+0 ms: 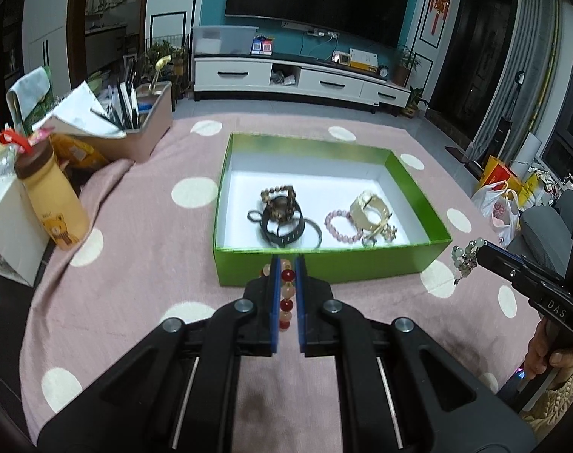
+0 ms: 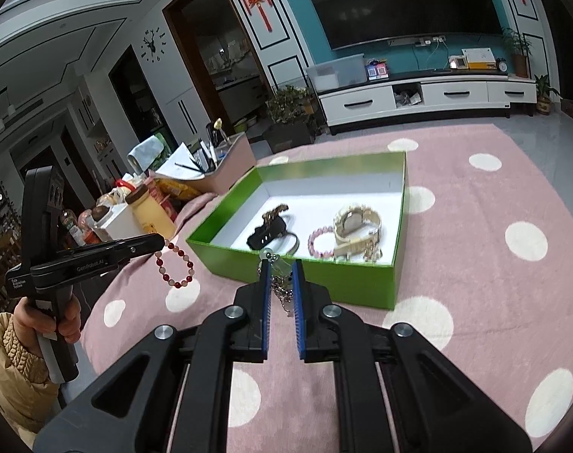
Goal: Organize jewelry
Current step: 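Lift the red bead bracelet over the box with the left gripper while the right carries the charm bracelet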
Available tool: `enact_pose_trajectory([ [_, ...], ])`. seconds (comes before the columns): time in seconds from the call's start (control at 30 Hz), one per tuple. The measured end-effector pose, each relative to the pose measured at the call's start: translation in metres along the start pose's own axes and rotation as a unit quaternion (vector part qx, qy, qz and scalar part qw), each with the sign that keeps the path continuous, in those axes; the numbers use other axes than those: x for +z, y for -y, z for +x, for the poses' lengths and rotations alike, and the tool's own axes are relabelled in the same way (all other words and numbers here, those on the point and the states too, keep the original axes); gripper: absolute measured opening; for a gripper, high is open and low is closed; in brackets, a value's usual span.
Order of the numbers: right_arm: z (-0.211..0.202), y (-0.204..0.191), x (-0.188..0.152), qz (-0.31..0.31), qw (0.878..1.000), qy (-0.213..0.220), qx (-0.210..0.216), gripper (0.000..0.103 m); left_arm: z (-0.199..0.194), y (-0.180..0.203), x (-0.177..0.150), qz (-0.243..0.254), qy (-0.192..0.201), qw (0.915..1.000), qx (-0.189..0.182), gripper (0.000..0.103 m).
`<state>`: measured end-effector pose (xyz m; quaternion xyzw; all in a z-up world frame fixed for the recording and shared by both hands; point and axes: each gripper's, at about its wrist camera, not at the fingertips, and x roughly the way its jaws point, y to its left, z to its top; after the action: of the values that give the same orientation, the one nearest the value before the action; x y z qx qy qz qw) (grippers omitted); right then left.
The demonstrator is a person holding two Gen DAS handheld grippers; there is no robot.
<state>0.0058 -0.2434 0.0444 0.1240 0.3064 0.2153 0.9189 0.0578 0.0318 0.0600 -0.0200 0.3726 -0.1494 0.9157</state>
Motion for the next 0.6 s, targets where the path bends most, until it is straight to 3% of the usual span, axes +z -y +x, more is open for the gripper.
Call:
enact_pose_trajectory([
  [0.6,-0.002,-0.003,0.046,-0.020,0.999,0.040,-0.009,0.011,-0.001,0.014,0.062,0.020,0.036,0.9991,-0.009,0.007],
])
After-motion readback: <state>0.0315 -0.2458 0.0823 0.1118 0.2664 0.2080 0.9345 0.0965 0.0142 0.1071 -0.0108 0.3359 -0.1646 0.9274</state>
